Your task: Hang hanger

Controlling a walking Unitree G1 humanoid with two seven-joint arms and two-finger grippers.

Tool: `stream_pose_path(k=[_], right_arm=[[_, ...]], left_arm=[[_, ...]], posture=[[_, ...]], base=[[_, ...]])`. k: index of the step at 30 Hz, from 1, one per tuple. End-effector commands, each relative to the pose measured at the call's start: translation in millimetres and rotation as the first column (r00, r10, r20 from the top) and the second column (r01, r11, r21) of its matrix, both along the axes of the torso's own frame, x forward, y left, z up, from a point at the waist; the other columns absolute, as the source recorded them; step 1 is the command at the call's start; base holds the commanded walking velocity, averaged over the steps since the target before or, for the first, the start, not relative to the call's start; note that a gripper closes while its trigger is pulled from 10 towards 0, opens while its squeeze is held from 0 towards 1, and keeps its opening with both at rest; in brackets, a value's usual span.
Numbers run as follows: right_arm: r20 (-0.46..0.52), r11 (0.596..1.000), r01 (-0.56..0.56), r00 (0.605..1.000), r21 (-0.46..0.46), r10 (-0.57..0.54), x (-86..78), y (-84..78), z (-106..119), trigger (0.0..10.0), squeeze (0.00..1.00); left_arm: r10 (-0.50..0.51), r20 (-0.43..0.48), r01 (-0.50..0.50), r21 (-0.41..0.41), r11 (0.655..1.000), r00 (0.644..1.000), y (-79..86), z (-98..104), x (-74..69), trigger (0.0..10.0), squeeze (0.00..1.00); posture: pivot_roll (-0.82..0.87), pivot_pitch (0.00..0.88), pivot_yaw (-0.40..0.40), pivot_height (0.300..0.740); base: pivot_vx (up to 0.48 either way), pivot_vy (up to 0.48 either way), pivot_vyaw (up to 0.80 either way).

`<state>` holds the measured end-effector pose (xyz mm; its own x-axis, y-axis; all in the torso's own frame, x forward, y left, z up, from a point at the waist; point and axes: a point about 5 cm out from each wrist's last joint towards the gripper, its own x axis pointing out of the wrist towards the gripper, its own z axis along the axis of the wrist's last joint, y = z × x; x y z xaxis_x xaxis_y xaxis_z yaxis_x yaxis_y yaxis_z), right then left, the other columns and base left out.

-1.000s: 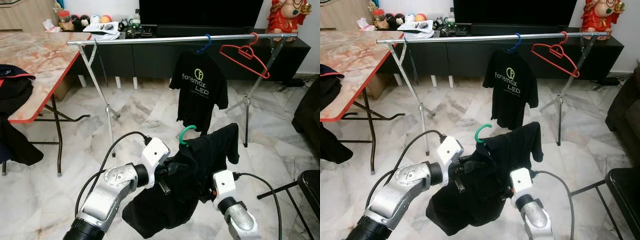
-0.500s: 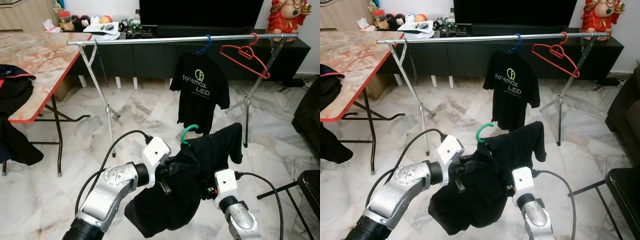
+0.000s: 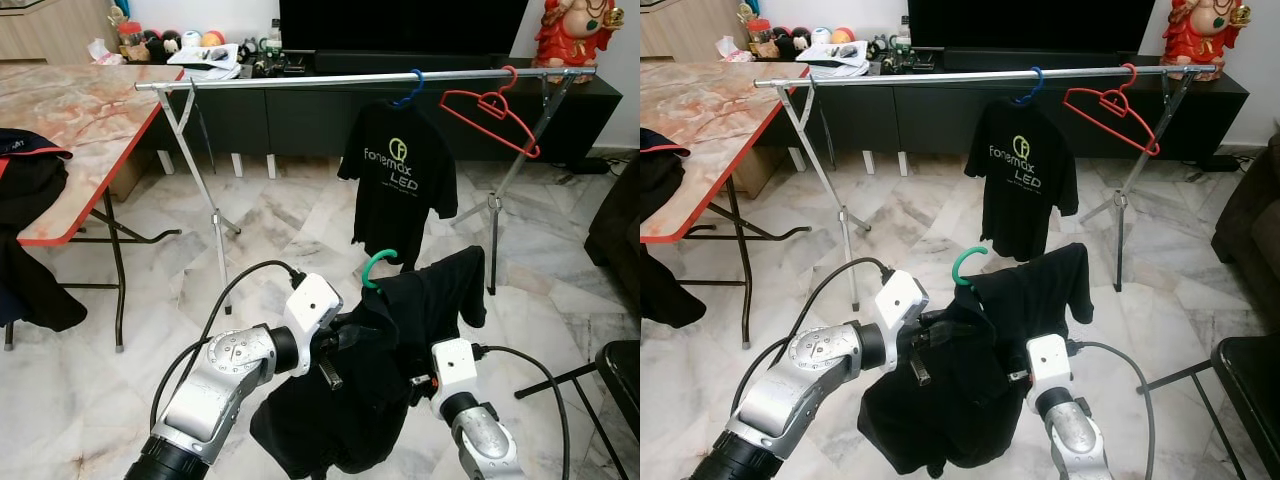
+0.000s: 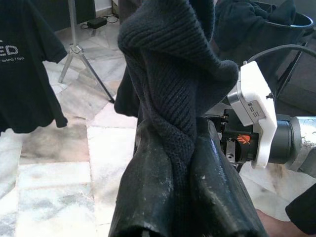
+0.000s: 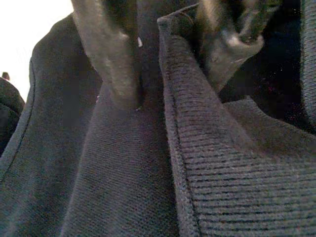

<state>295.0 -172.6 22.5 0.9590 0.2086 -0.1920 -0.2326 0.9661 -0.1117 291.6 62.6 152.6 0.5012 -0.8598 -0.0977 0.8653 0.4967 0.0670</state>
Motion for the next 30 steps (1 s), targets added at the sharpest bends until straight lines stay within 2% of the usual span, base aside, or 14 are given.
stream_pose_path(k=[1, 5, 9, 12, 16, 17, 21, 22, 24, 25, 30], right_arm=[[0.007, 1.000, 0.025, 1.000, 0.000, -0.025, 2.0, -5.1, 2, 0.0, 0.00], [0.031, 0.997, 0.070, 0.997, -0.015, -0.069, 3.8, -16.5, 7, 0.0, 0.00], [0.075, 0.991, 0.126, 0.990, -0.048, -0.122, 8.8, -36.7, 18, 0.0, 0.00], [0.087, 0.989, 0.136, 0.988, -0.053, -0.131, 10.2, -41.2, 22, 0.0, 0.00], [0.125, 0.982, 0.169, 0.979, -0.079, -0.158, 15.7, -56.5, 34, 0.0, 0.00], [0.136, 0.980, 0.182, 0.976, -0.081, -0.170, 17.2, -61.7, 38, 0.0, 0.00], [0.143, 0.975, 0.198, 0.973, -0.101, -0.182, 19.1, -70.3, 43, 0.0, 0.00], [0.142, 0.973, 0.204, 0.972, -0.109, -0.188, 19.8, -74.1, 44, 0.0, 0.00], [0.140, 0.972, 0.207, 0.972, -0.114, -0.190, 20.0, -76.0, 45, 0.0, 0.00], [0.132, 0.971, 0.205, 0.973, -0.124, -0.188, 19.8, -77.5, 45, 0.0, 0.00], [0.113, 0.970, 0.200, 0.976, -0.140, -0.185, 18.0, -80.4, 42, 0.0, 0.00]], left_arm=[[-0.028, 0.029, 0.029, -0.020, 0.999, 0.999, -2.3, 9, -3.2, 10.0, 0.00], [-0.027, 0.019, 0.027, 0.019, 0.999, 0.999, 3.4, 3, -3.7, 10.0, 0.00], [-0.024, 0.023, 0.020, 0.152, 0.988, 0.999, 20.6, -11, -4.4, 10.0, 0.00], [-0.024, 0.021, 0.020, 0.172, 0.985, 0.999, 24.7, -14, -4.7, 10.0, 0.00], [-0.068, -0.023, 0.072, 0.266, 0.961, 0.997, 45.2, -21, -10.9, 10.0, 0.00], [-0.100, -0.038, 0.106, 0.310, 0.945, 0.994, 54.1, -24, -14.5, 10.0, 0.00], [-0.167, -0.076, 0.183, 0.364, 0.913, 0.983, 70.1, -26, -22.5, 10.0, 0.00], [-0.208, -0.106, 0.233, 0.399, 0.887, 0.972, 80.9, -28, -27.9, 10.0, 0.00], [-0.239, -0.130, 0.271, 0.389, 0.881, 0.962, 87.0, -26, -32.0, 10.0, 0.00], [-0.261, -0.134, 0.291, 0.340, 0.894, 0.956, 91.6, -21, -34.2, 10.0, 0.00], [-0.254, -0.084, 0.267, 0.246, 0.932, 0.964, 100.7, -5, -30.6, 10.0, 0.00]], posture=[[0.00, 0.091, 0.004, 0.740], [0.00, 0.091, 0.005, 0.740], [0.00, 0.090, 0.006, 0.740], [0.00, 0.089, 0.006, 0.740], [0.00, 0.090, 0.006, 0.740], [0.00, 0.089, 0.006, 0.740], [0.00, 0.089, 0.005, 0.740], [0.00, 0.089, 0.003, 0.740], [0.00, 0.091, 0.002, 0.740], [-0.01, 0.091, 0.000, 0.740], [-0.01, 0.097, -0.005, 0.740]], base=[[0.000, 0.000, 0.00], [0.000, 0.000, 0.00], [0.000, 0.000, 0.00], [0.000, 0.000, 0.00], [0.000, 0.000, 0.00], [0.000, 0.000, 0.00], [0.000, 0.000, 0.00], [0.000, 0.000, 0.00], [0.000, 0.000, 0.00], [0.000, 0.000, 0.00], [0.000, 0.000, 0.00]])
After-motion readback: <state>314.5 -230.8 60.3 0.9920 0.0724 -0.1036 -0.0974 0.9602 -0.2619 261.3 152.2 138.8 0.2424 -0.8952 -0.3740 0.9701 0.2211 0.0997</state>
